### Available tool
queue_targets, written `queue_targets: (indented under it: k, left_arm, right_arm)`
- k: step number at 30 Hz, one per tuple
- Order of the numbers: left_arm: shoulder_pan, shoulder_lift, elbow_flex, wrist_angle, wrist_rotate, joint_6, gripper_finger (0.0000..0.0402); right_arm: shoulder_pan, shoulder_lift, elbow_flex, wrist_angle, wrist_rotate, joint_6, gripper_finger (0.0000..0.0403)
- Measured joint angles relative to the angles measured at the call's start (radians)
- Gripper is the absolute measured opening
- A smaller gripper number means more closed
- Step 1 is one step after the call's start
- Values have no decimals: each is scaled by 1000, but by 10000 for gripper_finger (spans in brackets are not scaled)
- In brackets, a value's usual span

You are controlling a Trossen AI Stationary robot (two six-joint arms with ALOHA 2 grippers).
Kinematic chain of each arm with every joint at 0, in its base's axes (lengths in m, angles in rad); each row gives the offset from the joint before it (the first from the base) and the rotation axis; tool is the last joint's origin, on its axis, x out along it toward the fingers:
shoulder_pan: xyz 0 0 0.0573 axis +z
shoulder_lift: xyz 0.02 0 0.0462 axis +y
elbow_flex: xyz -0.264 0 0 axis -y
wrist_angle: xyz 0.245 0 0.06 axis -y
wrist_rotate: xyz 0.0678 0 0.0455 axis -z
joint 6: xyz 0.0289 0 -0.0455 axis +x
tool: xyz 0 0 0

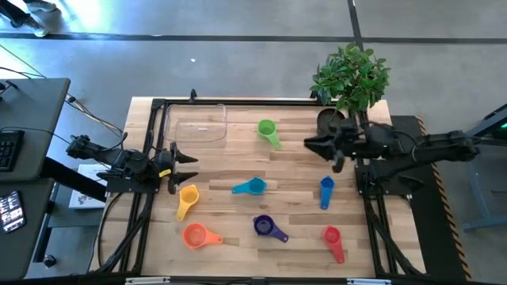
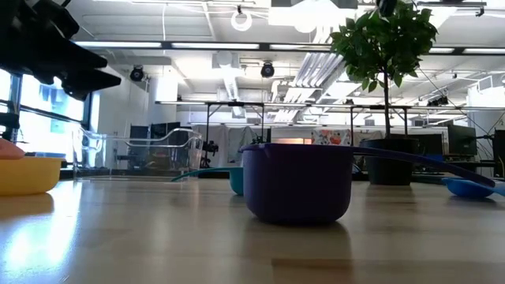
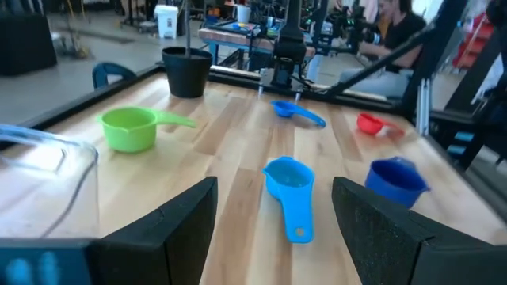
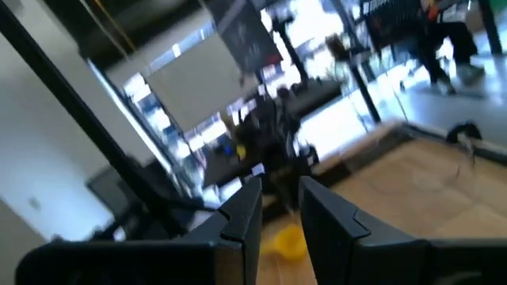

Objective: Nest measuring cups in basket
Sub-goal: Stack the green measuring cup on top of the orange measuring cup

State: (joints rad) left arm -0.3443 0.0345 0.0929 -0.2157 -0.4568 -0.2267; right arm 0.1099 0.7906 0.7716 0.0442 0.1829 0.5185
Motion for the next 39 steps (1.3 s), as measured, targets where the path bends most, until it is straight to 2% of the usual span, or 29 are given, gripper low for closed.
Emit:
queue_targets:
  k: [5,19,30,39]
  left_arm:
    - [0,0,0,0,0,-24,241]
    - [0,0,0,-3,0,20,241]
    - [0,0,0,-3,1,-60,241]
    - [0,0,0,-4,1,-60,241]
  right_arm:
    - [27,136,111,-133,4,1,78]
    - [56,442,307,-278,7,9,78]
    - [56,568,334,-296,-7,31,78]
    - [30,645,334,-319,54,-8,78]
